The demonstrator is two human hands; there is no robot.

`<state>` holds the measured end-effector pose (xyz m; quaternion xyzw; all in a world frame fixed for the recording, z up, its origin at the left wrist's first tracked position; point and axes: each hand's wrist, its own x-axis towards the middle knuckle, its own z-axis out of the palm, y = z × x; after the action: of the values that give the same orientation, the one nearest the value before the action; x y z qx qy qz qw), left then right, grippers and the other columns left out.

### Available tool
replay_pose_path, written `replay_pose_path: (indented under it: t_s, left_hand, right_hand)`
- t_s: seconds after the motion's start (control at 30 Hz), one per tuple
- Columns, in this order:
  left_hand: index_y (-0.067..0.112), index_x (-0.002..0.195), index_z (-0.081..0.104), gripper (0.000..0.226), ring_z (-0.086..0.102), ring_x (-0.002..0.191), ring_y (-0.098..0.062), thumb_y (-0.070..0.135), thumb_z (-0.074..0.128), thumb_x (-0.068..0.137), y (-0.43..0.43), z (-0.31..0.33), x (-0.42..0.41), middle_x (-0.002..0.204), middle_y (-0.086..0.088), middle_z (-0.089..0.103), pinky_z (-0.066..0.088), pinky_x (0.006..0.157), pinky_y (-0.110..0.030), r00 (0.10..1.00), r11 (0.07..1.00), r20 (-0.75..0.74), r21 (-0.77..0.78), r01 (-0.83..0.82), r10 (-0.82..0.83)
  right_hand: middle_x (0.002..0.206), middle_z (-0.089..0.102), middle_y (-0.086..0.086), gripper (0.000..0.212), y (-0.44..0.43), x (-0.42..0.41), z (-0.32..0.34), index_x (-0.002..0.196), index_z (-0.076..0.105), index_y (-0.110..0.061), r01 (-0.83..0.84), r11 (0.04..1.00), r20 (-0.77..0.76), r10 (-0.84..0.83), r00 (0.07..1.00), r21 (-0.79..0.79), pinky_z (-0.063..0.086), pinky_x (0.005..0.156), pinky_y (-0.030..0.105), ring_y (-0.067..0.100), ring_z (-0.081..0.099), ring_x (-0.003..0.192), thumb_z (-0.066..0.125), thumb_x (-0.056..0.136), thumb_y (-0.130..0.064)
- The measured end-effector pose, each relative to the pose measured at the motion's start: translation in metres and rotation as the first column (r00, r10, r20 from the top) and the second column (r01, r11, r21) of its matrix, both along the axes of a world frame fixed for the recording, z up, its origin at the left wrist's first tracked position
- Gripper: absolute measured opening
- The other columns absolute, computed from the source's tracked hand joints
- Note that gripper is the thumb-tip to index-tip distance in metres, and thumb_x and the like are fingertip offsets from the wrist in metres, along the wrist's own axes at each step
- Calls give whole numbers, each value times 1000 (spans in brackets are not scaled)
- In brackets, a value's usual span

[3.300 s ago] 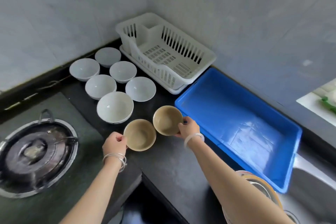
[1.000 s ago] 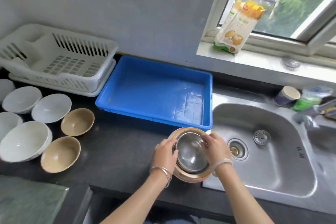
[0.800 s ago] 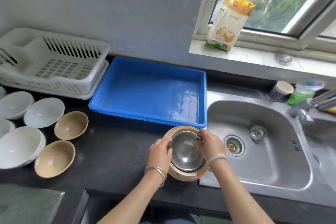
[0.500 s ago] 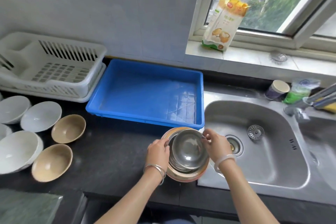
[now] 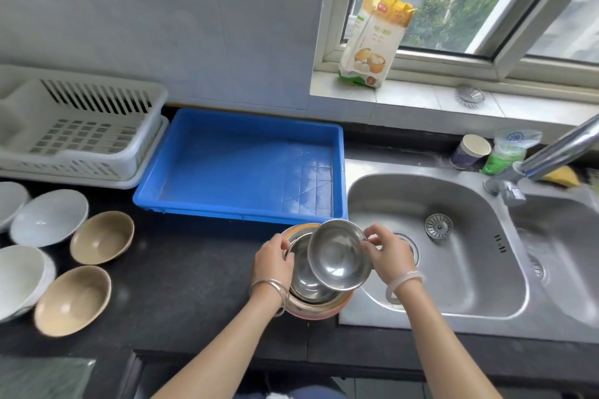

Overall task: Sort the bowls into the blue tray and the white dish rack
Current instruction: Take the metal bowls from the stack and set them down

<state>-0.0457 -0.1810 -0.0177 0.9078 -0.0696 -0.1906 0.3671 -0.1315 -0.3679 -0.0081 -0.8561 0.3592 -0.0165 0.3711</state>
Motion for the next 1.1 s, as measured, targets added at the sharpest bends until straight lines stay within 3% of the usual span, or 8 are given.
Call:
replay_pose_path:
  t_s: [0.23,0.4,0.53,0.73,0.87,1.0,1.1]
  left_hand:
    - [12,78,57,7,59,79,-16,8,60,83,8,5,3,82,-1,63,43,66,-22,992,986,-62,-114,-119,112]
    - [15,75,58,10,66,78,-23,8,63,81,29,9,9,82,-6,67,58,73,-37,960,942,-147,-206,-265,238]
    - [15,77,59,10,68,76,-21,8,65,80,57,11,15,81,-6,68,61,70,-39,906,877,-224,-253,-409,358]
    - [12,73,59,13,68,81,-27,2,63,79,108,12,21,83,-13,68,60,72,-40,811,753,-299,-309,-581,503]
    - [14,72,58,15,67,78,-25,2,63,80,146,4,23,82,-13,68,59,71,-38,730,666,-324,-301,-683,602]
    - [16,70,57,18,63,70,-21,1,62,80,184,-9,18,77,-11,65,58,67,-33,634,566,-357,-286,-773,686]
    - [15,70,57,18,62,67,-20,0,62,80,207,-20,11,77,-11,64,57,62,-30,560,493,-376,-266,-829,739]
  right_hand:
    - [75,66,-3,8,-8,-2,7,89,66,-23,38,995,63,-44,997,92,58,66,42,20,65,55,64,84,-17]
    - [80,70,7,9,-9,6,14,93,66,-17,16,984,124,-39,991,175,52,49,19,15,63,51,64,85,-14]
    - [78,68,8,9,3,25,23,91,64,-17,-19,964,180,-31,983,266,58,57,31,16,62,51,63,85,-10]
    - [68,64,-2,11,42,62,20,84,65,-21,-81,958,199,25,980,277,50,43,14,1,58,40,65,82,-11]
    - [72,65,3,10,82,91,4,84,62,-21,-157,927,148,113,983,340,59,59,33,13,62,51,62,84,-11]
    - [65,59,0,12,124,126,-15,83,57,-20,-215,909,111,187,976,358,56,54,30,10,58,45,60,85,-9]
    - [63,59,-1,7,154,151,-30,88,58,-17,-236,897,78,223,972,374,58,61,34,12,60,49,60,85,-11]
